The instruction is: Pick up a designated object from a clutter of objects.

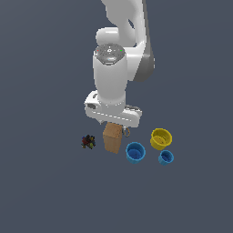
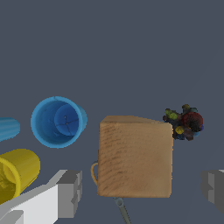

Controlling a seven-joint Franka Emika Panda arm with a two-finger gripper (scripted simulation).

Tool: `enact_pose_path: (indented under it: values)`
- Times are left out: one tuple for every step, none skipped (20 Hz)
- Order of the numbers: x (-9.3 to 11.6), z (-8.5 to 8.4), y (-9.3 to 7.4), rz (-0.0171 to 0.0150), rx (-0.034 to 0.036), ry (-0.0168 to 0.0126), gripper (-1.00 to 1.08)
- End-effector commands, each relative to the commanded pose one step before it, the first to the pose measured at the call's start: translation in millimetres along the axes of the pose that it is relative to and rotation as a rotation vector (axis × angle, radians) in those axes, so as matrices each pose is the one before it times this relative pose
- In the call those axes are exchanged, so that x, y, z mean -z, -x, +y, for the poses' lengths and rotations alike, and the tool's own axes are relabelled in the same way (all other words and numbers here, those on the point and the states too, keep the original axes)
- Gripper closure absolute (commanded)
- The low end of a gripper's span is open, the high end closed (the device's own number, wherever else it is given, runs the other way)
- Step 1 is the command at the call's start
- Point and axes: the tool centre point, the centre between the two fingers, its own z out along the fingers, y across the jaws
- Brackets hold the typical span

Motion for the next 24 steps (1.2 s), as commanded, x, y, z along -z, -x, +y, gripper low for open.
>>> enact_pose_path:
  values:
    - [-7.29, 0.90, -1.47, 0.00025, -0.01997, 0.00066, -0.92]
    - [-1.56, 0.22, -0.22, -0.00024, -0.00389, 0.00023, -0.92]
    - [-0.93, 0.10, -0.12, -0.00014, -0.00228, 0.00014, -0.92]
    - [-0.31, -0.01, -0.03, -0.00004, -0.00069, 0.00004, -0.92]
    - [1.27, 0.00, 0.54, -0.00108, 0.00466, 0.00015, -0.92]
    - [-0.33, -0.01, 0.01, 0.00000, 0.00000, 0.00000, -0.92]
    - [-0.99, -0.04, 0.03, 0.00000, 0.00000, 0.00000, -0.92]
    - [-1.65, -0.07, 0.05, 0.00000, 0.00000, 0.00000, -0.92]
    - [-2.22, 0.27, 0.00, 0.00015, -0.00067, 0.00001, -0.92]
    - [-2.96, -0.12, 0.09, 0.00000, 0.00000, 0.00000, -0.92]
    - [-3.63, -0.14, 0.12, 0.00000, 0.00000, 0.00000, -0.92]
    - [-4.17, 0.35, 0.05, 0.00021, -0.00095, 0.00002, -0.92]
    - [-4.96, -0.19, 0.19, 0.00000, 0.00000, 0.00000, -0.92]
    - [-5.48, 0.30, 0.10, 0.00022, -0.00095, 0.00002, -0.92]
    - [-5.24, 0.15, 0.10, 0.00015, -0.00067, 0.00001, -0.92]
    - [-4.70, -0.20, 0.11, 0.00000, 0.00000, 0.00000, -0.92]
    - [-3.99, 0.17, -0.05, 0.00015, -0.00067, -0.00001, -0.92]
    - [-3.46, -0.19, -0.06, 0.00000, 0.00000, 0.00000, -0.92]
    - [-2.74, 0.19, -0.23, 0.00014, -0.00067, -0.00005, -0.92]
    - [-2.19, -0.18, -0.23, 0.00000, 0.00000, 0.00000, -0.92]
    - [-1.53, -0.16, -0.26, 0.00000, 0.00000, 0.00000, -0.92]
    - [-0.85, -0.11, -0.21, 0.00000, 0.00000, 0.00000, -0.92]
    - [-0.27, -0.04, -0.08, 0.00000, 0.00000, 0.00000, -0.92]
    - [0.00, 0.00, 0.00, 0.00000, 0.00000, 0.00000, 1.08]
